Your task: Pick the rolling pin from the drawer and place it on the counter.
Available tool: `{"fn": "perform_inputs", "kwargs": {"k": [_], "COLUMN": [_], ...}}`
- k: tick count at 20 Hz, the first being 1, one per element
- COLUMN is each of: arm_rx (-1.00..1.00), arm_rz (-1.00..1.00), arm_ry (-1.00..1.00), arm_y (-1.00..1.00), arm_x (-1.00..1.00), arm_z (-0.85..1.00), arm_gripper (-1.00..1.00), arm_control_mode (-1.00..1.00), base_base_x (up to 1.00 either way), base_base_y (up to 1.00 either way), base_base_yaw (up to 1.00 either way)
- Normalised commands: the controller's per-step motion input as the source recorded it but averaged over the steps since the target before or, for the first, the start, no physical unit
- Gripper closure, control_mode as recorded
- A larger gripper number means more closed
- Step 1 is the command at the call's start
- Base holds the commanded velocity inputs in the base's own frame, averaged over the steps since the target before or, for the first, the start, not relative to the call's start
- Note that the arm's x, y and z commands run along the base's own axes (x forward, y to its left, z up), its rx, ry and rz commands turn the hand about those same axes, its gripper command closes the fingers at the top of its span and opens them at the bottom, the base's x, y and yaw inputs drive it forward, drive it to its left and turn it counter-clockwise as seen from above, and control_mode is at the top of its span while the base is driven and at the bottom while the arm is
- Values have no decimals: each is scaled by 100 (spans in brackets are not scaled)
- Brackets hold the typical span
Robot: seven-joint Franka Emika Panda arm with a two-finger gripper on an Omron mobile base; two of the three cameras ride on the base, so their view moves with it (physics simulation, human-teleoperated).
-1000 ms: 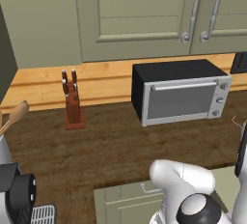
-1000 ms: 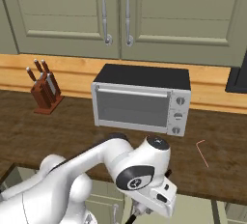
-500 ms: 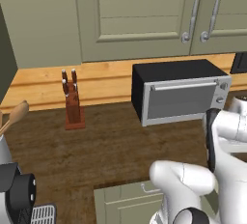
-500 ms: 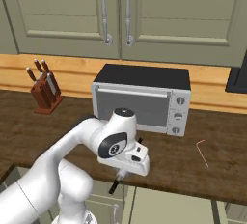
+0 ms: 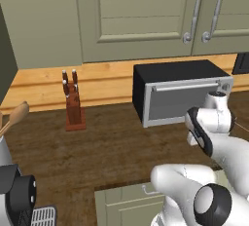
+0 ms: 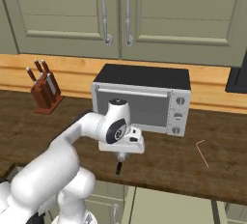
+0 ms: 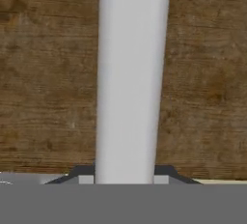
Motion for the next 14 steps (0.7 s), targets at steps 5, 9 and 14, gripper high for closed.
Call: {"fn": "perform_inputs", "kwargs": {"k": [5, 9, 14], "arm_rx": [0, 0, 0], "arm_rz": [9, 5, 1], "arm_ry": [-2, -8, -11], "arm_y": [1, 0, 0], "arm_x": [71, 49, 7], "arm_z": [-34, -53, -31], "arm_gripper": [100, 100, 100], "arm_control_mode": [-100, -100, -100], "base_base_x": [0, 0, 0], "base_base_y": [0, 0, 0], "base_base_yaw": [0, 0, 0]}}
